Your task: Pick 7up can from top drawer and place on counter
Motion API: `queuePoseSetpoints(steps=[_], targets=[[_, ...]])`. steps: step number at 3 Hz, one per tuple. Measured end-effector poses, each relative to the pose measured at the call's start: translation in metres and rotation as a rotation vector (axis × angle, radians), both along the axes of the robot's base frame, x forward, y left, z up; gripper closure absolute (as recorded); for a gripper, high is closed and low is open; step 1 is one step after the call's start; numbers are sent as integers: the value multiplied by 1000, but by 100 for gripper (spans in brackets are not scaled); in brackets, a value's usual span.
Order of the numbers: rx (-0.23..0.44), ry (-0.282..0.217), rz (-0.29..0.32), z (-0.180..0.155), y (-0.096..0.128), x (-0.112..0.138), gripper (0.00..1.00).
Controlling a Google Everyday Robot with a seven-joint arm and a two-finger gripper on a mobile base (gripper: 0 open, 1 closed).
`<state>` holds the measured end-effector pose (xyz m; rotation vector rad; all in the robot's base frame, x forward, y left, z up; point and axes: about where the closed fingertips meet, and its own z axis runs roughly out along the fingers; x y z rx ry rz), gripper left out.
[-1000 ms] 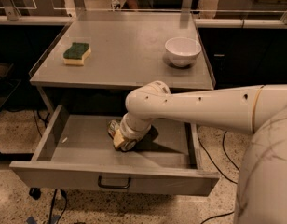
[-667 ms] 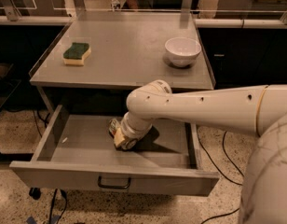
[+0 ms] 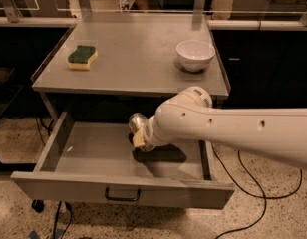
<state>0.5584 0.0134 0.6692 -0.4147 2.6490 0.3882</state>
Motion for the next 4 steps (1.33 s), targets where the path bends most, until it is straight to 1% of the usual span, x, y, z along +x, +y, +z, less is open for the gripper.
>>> queuePoseSetpoints(steps=[1,2,3,4], targets=[[33,-25,8,17,-8,-13,100],[28,-63,23,23,-7,-11,100],[28,-136,-46,42,-22,-10,100],[32,-205,-122,70,-40,-16,100]])
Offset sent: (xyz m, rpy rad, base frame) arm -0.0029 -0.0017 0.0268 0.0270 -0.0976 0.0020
